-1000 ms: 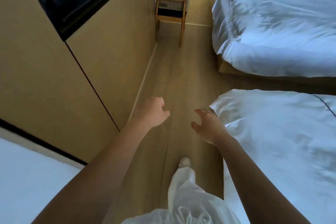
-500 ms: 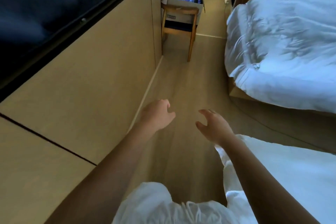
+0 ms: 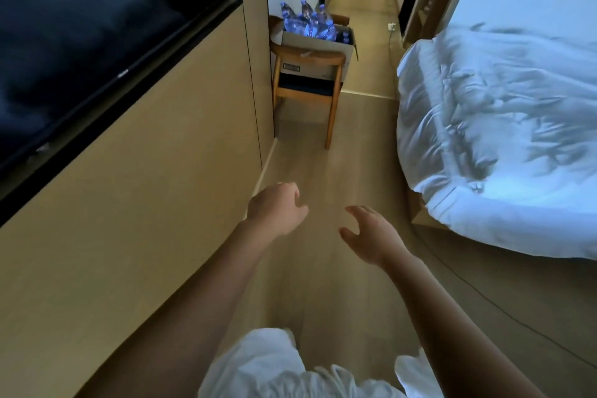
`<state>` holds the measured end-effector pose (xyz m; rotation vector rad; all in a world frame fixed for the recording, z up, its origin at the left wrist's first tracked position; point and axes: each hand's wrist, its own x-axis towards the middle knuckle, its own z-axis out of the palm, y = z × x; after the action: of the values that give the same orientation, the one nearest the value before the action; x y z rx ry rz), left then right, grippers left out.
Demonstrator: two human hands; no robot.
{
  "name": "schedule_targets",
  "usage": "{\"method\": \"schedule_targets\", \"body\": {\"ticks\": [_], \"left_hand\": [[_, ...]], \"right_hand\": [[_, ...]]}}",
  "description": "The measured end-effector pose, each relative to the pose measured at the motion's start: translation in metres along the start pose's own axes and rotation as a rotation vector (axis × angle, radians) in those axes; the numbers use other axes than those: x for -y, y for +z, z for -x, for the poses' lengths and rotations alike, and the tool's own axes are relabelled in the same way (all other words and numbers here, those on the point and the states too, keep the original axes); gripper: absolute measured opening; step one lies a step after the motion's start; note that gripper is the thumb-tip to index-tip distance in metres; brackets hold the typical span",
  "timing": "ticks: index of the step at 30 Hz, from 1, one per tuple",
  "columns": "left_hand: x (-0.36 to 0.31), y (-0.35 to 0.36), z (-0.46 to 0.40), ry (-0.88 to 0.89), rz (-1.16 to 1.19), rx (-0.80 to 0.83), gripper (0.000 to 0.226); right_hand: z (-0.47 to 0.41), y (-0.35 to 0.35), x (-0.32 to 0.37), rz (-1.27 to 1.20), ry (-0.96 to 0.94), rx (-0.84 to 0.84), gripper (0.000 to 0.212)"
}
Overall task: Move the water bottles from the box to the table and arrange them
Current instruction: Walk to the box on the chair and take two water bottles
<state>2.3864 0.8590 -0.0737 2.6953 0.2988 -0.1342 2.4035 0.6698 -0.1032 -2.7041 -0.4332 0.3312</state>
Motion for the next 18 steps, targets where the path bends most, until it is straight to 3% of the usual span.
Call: {"method": "schedule_targets", "body": {"ticks": [8, 18], "left_hand": [[-0.006, -0.018, -0.154, 0.03, -0.012, 0.045, 0.029], [-0.038, -0.013, -0.362, 0.037, -0.009, 0.043, 0.032]], "right_hand": [[-0.148, -0.03, -0.01, -0.013, 0.066, -0.002, 0.056], [-0.343, -0.071, -0.071, -0.029, 0.043, -0.015, 0.056]]}}
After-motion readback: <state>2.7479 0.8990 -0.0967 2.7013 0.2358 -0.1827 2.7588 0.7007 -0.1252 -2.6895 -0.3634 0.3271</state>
